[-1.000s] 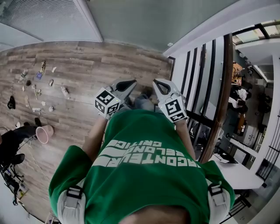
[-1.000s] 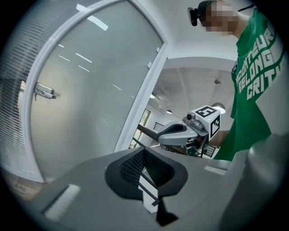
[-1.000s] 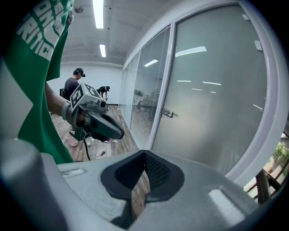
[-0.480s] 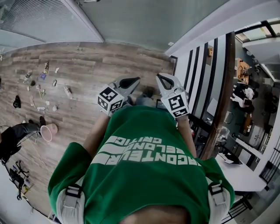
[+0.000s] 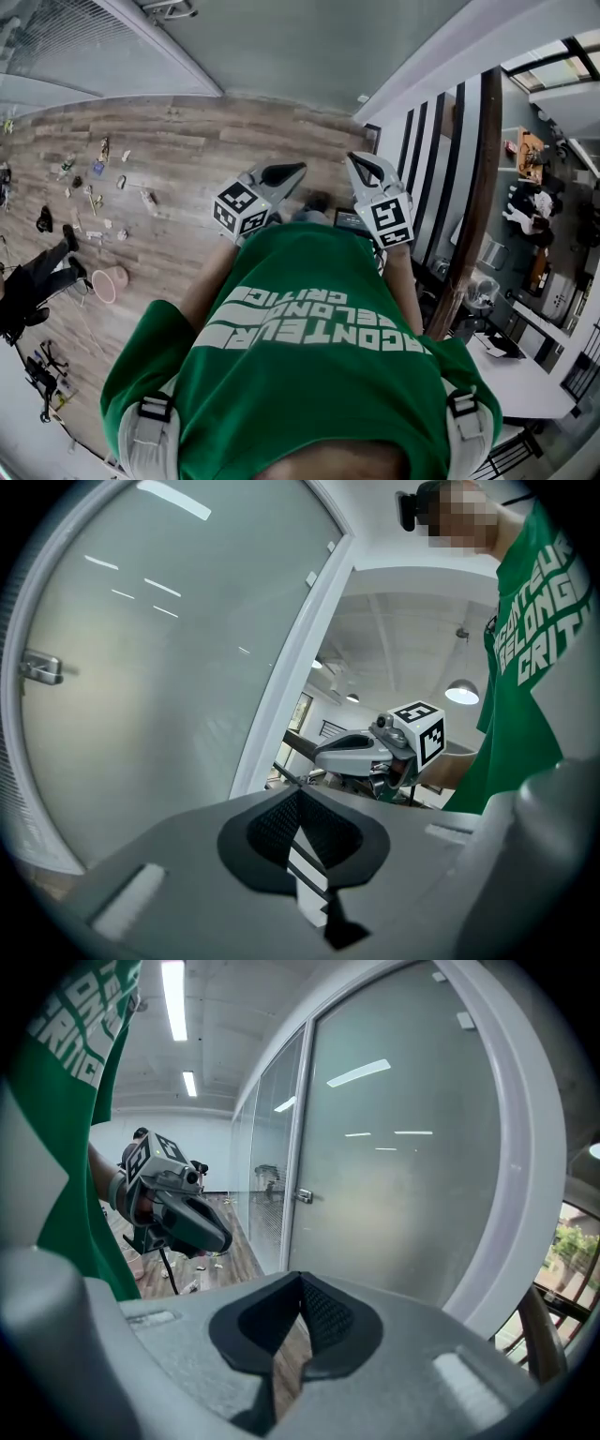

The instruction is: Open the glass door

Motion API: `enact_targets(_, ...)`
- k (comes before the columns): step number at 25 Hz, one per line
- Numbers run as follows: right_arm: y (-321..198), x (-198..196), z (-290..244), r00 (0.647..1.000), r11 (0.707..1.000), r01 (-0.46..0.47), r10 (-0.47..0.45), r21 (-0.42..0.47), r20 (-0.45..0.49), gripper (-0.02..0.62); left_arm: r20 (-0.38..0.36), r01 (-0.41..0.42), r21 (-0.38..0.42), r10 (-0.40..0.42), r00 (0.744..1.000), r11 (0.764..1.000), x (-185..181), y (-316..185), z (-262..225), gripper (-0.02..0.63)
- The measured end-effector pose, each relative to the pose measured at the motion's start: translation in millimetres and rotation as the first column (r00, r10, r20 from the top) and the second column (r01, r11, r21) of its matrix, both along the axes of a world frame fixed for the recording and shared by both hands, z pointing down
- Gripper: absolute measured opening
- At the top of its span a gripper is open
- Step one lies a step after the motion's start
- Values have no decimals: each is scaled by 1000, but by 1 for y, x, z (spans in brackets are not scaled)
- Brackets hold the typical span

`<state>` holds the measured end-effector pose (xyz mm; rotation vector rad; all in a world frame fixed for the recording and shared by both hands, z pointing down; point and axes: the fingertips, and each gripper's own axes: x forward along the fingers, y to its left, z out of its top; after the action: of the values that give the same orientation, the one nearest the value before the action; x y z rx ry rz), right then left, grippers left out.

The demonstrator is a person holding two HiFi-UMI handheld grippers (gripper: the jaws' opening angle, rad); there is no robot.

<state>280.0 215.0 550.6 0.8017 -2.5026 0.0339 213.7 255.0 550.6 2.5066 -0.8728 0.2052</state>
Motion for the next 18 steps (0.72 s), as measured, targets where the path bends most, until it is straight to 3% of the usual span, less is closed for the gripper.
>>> enact_targets(18,-44,41,9,999,999,50,-50,-6,7,-7,15,56,-13,-56,998,998,37,-35,8,17)
